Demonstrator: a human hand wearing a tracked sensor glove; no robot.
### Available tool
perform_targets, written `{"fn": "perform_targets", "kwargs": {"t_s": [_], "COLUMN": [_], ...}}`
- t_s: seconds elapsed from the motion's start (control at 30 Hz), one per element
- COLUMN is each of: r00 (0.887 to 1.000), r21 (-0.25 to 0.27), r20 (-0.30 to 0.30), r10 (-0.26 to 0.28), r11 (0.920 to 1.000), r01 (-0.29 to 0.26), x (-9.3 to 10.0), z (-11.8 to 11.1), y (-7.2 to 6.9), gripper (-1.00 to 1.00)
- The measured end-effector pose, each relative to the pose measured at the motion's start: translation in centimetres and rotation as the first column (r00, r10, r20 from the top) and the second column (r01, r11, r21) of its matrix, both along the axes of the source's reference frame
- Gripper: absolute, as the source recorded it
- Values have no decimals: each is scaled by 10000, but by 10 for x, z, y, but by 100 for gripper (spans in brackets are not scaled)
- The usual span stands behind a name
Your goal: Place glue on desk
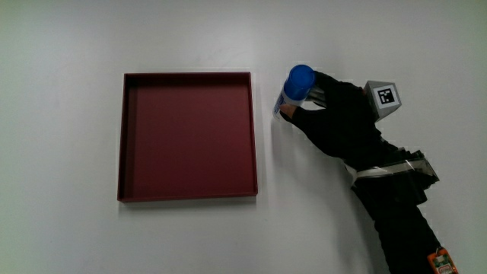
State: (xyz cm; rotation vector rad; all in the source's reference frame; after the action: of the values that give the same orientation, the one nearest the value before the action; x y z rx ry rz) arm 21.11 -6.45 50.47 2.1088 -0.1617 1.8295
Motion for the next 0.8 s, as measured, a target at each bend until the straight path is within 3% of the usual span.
{"fn": "perform_targets", "kwargs": {"t_s": [0.3,0.37,0.5,0.53,0.63,0.8], "r00": [9996,9999,9996,9999,9998,9999], "r21": [-501,-585,-533,-521,-548,-677], "r20": [-258,-21,-259,-47,-130,-166], "r10": [62,155,99,125,171,12], "r11": [9987,9982,9985,9986,9983,9977], "r01": [-75,-156,-113,-128,-178,-23], "x": [2,4,5,3,5,4], "z": [19,22,24,22,26,25], "y": [4,4,4,5,6,7], "gripper": [0,0,0,0,0,-29]}}
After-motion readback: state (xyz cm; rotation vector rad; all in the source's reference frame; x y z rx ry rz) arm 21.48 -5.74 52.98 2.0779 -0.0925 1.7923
